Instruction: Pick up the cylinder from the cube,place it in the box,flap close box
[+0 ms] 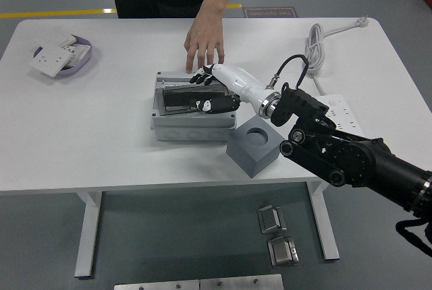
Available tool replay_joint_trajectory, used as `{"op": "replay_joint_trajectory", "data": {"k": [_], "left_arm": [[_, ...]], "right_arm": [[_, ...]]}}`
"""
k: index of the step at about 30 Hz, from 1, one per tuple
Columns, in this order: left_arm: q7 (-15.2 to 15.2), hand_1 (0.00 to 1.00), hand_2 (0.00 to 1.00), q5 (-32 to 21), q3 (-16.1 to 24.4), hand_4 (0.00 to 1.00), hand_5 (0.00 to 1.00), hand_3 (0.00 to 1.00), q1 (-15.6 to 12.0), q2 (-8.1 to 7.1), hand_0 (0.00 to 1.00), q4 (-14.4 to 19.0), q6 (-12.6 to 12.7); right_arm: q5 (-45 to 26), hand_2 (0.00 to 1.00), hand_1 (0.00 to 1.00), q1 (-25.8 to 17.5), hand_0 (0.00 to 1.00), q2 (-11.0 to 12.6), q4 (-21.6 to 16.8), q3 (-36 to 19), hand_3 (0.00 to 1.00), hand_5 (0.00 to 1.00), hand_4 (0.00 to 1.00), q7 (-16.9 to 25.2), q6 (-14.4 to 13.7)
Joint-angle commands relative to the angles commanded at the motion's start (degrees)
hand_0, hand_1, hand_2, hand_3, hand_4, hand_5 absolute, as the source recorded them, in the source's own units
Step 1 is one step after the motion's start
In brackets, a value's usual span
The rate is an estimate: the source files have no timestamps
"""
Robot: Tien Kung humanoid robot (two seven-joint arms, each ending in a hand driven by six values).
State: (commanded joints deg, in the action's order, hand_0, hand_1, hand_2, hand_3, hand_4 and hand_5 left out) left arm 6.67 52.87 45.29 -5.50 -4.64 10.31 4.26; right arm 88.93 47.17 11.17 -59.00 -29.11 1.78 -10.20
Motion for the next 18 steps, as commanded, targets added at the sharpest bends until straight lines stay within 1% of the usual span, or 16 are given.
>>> {"op": "replay_joint_trajectory", "data": {"k": [3,6,10,13,15,18], "left_arm": [[0.0,0.625,0.532,-0.27,-0.24,0.601,0.206,0.577,-0.03,0.08,0.585,0.0,0.0],[0.11,0.625,0.532,-0.22,-0.17,0.6,0.206,0.577,-0.12,0.18,0.585,0.0,0.01],[0.21,0.624,0.532,-0.69,-0.5,0.599,0.204,0.577,-0.31,0.32,0.585,0.0,0.04],[0.43,0.624,0.532,-0.89,-0.49,0.599,0.204,0.577,-0.59,0.48,0.585,0.0,0.09],[0.49,0.624,0.532,-1.32,-0.8,0.599,0.204,0.577,-0.83,0.62,0.585,0.0,0.13],[0.56,0.622,0.532,-1.84,-1.24,0.594,0.201,0.577,-1.15,0.8,0.585,0.0,0.16]], "right_arm": [[0.6,0.694,0.67,-0.51,0.733,0.74,-0.22,-2.47,0.709,0.388,0.731,-0.1,-0.06],[1.83,0.695,0.67,-1.46,0.732,2.04,-0.99,-6.0,0.709,0.387,0.73,-0.26,-0.06],[3.33,0.693,0.67,-3.85,0.731,3.96,-3.09,-11.32,0.709,0.392,0.731,-0.37,-0.05],[3.62,0.693,0.67,-6.68,0.731,4.9,-5.21,-15.53,0.709,0.392,0.731,0.1,-0.24],[3.45,0.693,0.67,-8.79,0.731,5.11,-6.58,-18.5,0.709,0.392,0.731,0.82,-0.48],[2.99,0.693,0.67,-11.82,0.732,4.52,-8.1,-22.67,0.707,0.391,0.729,2.24,-0.84]]}}
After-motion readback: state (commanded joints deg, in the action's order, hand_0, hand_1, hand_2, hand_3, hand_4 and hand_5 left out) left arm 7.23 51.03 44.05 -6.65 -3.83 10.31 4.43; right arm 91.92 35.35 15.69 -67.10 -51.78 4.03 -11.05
